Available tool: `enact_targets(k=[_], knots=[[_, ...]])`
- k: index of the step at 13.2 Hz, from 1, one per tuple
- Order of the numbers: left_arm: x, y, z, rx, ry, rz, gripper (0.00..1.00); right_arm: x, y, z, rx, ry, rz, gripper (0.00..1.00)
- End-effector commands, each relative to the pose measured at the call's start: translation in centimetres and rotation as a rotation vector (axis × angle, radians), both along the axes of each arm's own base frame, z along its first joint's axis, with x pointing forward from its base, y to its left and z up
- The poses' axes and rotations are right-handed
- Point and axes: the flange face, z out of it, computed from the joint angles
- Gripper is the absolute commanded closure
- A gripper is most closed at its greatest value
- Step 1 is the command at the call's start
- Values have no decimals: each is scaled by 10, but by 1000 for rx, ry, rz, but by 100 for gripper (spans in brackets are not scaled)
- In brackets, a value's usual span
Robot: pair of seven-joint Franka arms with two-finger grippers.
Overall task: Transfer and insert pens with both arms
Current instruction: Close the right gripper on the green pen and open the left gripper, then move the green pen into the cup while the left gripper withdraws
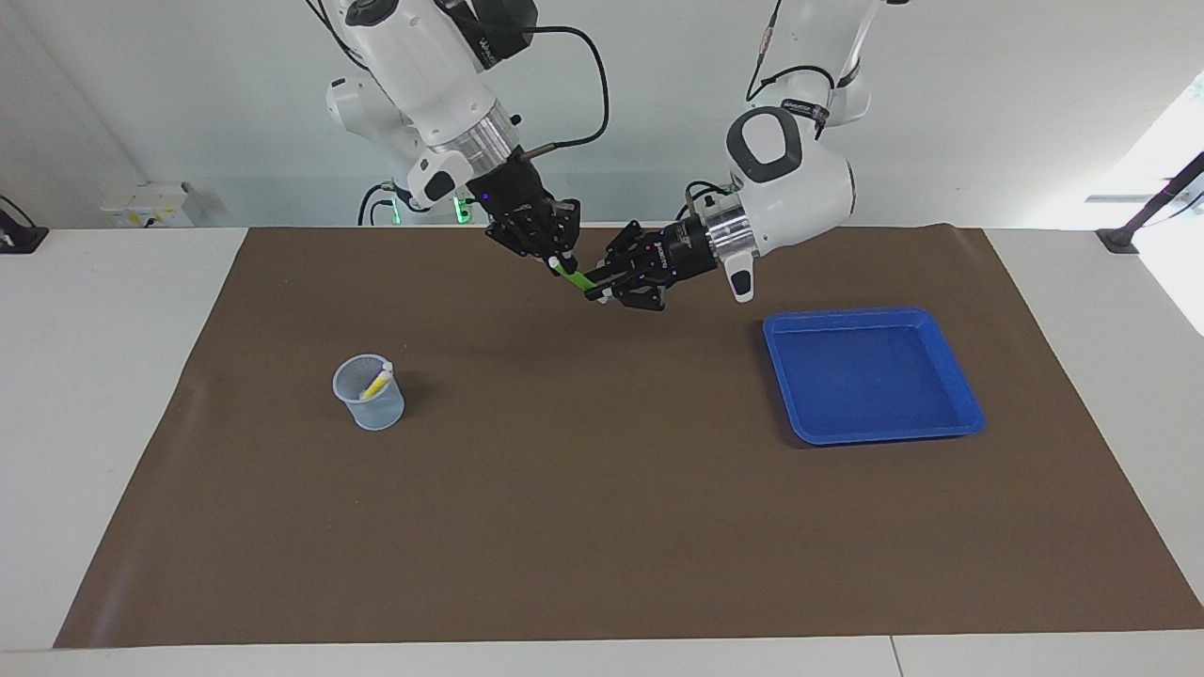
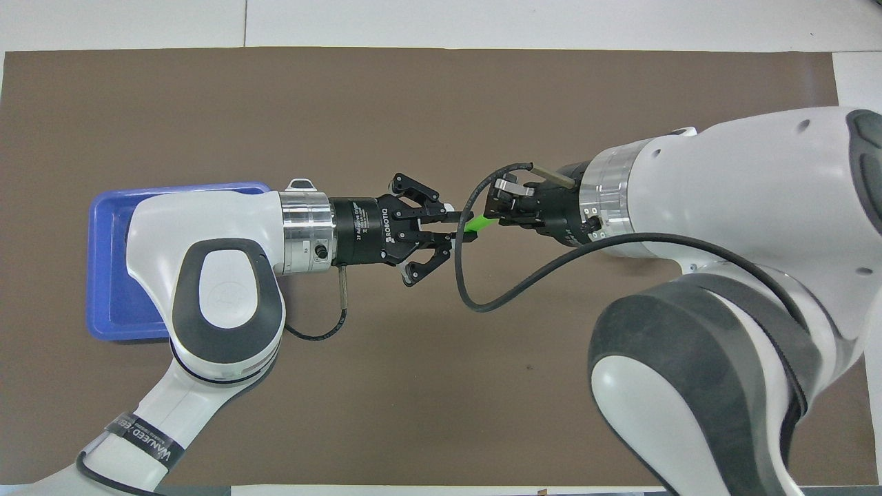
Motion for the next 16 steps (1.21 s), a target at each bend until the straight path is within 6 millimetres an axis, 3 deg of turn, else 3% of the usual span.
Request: enact_targets(k=[1, 5, 7, 10, 12, 14, 16], knots=[[-12, 3, 8, 11, -26, 52, 0, -6, -4, 0, -3, -24, 31, 100], [-7, 11, 9, 11, -23, 70, 0, -2, -26, -16, -129, -84, 150, 100], [-3, 17, 9, 13, -22, 83, 0, -2, -59, -31, -225, -117, 262, 100], [12, 41, 8, 25, -28, 117, 0, -3, -108, -44, -388, -133, 497, 100], [17, 45, 10, 114, -96, 71, 0, -7, -140, -59, -505, -130, 591, 100], [19, 49, 14, 222, -178, 13, 0, -3, -167, -62, -575, -133, 662, 100], [33, 66, 21, 327, -255, -28, 0, 0, -193, -69, -625, -135, 700, 100]])
